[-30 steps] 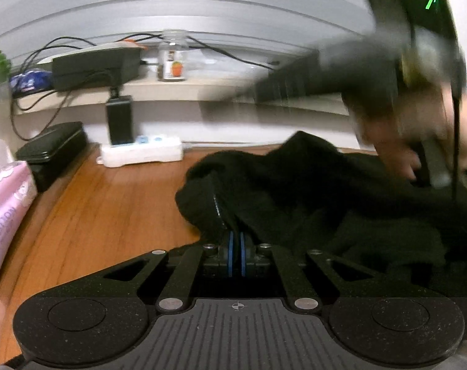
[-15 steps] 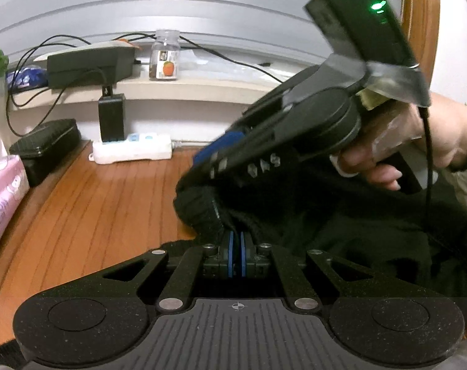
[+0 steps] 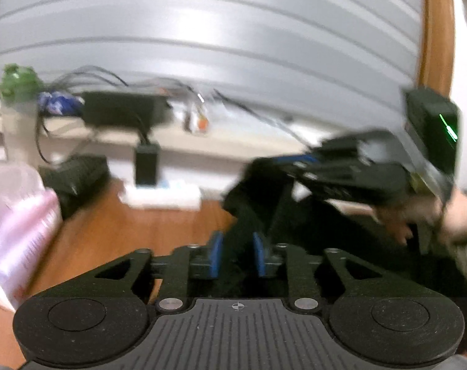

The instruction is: Fold clothes

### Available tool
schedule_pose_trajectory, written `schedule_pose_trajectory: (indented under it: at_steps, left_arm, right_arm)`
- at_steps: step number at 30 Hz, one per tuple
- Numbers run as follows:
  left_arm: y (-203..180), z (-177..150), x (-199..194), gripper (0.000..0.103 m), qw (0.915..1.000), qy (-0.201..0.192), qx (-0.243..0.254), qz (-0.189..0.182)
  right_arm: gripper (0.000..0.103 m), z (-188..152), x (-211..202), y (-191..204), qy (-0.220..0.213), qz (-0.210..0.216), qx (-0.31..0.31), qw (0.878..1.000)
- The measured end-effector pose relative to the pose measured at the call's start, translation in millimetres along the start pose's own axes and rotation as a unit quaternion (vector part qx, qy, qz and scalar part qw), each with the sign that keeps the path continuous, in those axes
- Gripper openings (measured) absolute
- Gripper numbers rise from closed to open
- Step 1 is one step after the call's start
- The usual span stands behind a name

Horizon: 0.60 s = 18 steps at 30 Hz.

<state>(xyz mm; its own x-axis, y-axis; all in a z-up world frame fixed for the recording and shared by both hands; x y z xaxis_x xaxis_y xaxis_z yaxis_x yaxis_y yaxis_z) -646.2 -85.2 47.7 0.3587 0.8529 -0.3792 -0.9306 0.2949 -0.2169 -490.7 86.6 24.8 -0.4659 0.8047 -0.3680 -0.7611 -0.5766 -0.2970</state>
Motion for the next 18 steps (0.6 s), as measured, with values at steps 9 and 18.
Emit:
schedule_pose_trajectory:
  at_steps: [9, 18]
  left_arm:
    - [10, 24, 47, 0.06, 0.9969, 0.048, -0.027, -0.056]
    - [60, 21, 59, 0.022, 0.9952, 0.052, -0.02, 0.081]
  right_arm:
    - [0.009, 38, -5, -13, -0.06, -0.041, -0.004, 0.997]
    - [0.04, 77, 65, 1, -0.069, -0.034, -0.021, 0.997]
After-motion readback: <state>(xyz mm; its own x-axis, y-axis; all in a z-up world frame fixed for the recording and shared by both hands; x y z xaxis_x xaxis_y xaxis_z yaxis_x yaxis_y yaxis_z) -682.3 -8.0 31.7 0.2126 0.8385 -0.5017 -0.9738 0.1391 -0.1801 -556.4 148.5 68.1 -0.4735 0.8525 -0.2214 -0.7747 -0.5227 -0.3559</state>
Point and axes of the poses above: each gripper's, at about its wrist camera, not at the fingertips, and x roughly the way its jaws point, y to its left, z to its top, the point moved 10 cm from there along x, roughly the way its jaws point, and after that the axes turned 2 degrees about -z, right-handed, at the moved point
